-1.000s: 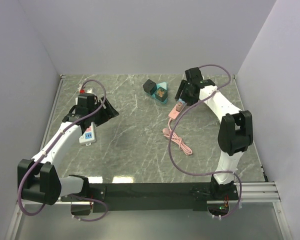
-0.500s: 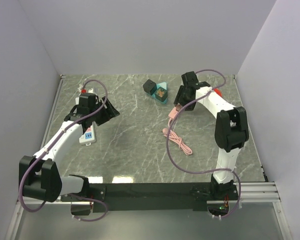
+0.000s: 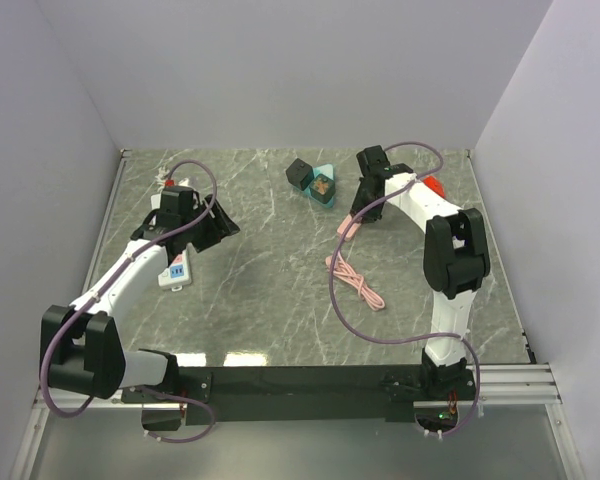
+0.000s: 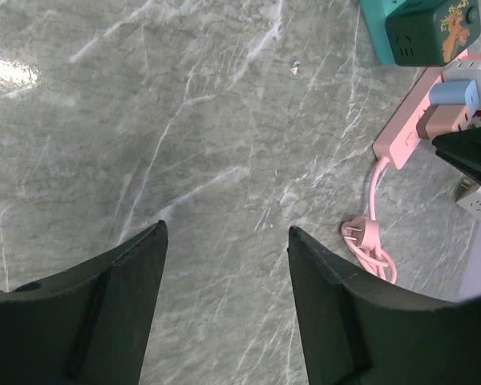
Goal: Pull the plug off the socket
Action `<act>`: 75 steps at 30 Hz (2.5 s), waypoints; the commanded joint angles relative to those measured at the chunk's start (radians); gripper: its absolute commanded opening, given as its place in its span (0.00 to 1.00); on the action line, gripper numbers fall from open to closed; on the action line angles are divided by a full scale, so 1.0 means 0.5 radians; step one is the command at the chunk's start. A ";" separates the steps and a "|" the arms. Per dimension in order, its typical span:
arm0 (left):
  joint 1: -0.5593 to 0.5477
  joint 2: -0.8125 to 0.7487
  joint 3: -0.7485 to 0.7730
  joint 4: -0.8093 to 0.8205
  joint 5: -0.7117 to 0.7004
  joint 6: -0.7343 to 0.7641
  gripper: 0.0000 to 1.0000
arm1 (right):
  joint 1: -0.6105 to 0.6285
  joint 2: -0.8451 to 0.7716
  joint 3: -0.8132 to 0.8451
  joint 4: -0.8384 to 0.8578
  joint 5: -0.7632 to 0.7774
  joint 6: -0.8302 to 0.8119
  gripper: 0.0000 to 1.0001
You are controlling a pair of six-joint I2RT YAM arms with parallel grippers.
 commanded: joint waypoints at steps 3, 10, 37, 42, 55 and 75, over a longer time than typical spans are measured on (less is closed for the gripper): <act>-0.011 0.016 0.009 0.087 0.052 0.010 0.67 | -0.011 0.011 0.087 -0.013 0.086 -0.064 0.53; -0.014 0.052 0.006 0.090 0.083 0.004 0.66 | -0.011 -0.121 0.081 0.005 0.116 -0.015 0.60; -0.014 0.040 -0.006 0.071 0.052 -0.002 0.67 | -0.020 0.124 0.280 -0.105 0.298 0.068 0.53; -0.014 0.065 0.064 0.001 0.012 0.023 0.70 | -0.017 0.097 0.164 0.020 0.224 0.074 0.50; -0.017 -0.024 -0.034 0.093 0.107 -0.036 0.73 | -0.017 0.066 0.044 0.051 0.086 -0.021 0.00; -0.192 0.286 -0.110 0.436 0.567 -0.054 0.77 | 0.427 -0.520 -0.643 0.263 -0.340 0.135 0.00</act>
